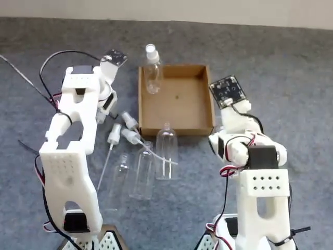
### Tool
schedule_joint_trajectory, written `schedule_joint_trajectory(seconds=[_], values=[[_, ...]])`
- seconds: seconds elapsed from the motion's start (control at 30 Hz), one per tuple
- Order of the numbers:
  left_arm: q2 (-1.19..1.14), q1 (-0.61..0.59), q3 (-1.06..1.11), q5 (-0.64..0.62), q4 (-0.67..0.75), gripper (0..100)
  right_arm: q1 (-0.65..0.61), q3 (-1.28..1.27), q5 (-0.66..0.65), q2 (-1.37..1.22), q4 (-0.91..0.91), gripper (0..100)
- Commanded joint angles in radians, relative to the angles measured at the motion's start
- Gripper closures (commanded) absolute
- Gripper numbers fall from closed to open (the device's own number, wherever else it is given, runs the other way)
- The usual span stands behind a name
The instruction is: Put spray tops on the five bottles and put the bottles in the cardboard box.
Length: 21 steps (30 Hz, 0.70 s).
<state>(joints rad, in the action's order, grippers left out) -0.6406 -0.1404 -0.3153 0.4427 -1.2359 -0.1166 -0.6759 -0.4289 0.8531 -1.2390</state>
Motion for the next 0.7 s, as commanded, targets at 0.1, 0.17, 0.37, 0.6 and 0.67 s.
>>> schedule_joint_trajectory(seconds=[0.1, 0.17, 0.37, 0.6, 0.67], values=[[-0.018, -0.015, -0.015, 0.012, -0.025, 94, -0.007, 0.008, 0.012, 0.028, -0.004, 99.5], [-0.01, -0.031, -0.015, 0.008, -0.026, 97, -0.007, 0.008, 0.008, 0.028, -0.004, 99.5], [0.162, -0.079, -0.016, -0.035, -0.057, 98, -0.025, 0.022, 0.008, 0.028, 0.005, 99.5], [0.588, -0.059, -0.015, -0.038, -0.198, 98, -0.185, 0.012, 0.161, 0.148, 0.177, 99.5], [0.728, -0.045, -0.015, -0.071, -0.247, 98, -0.216, -0.05, 0.209, 0.22, 0.252, 99.5]])
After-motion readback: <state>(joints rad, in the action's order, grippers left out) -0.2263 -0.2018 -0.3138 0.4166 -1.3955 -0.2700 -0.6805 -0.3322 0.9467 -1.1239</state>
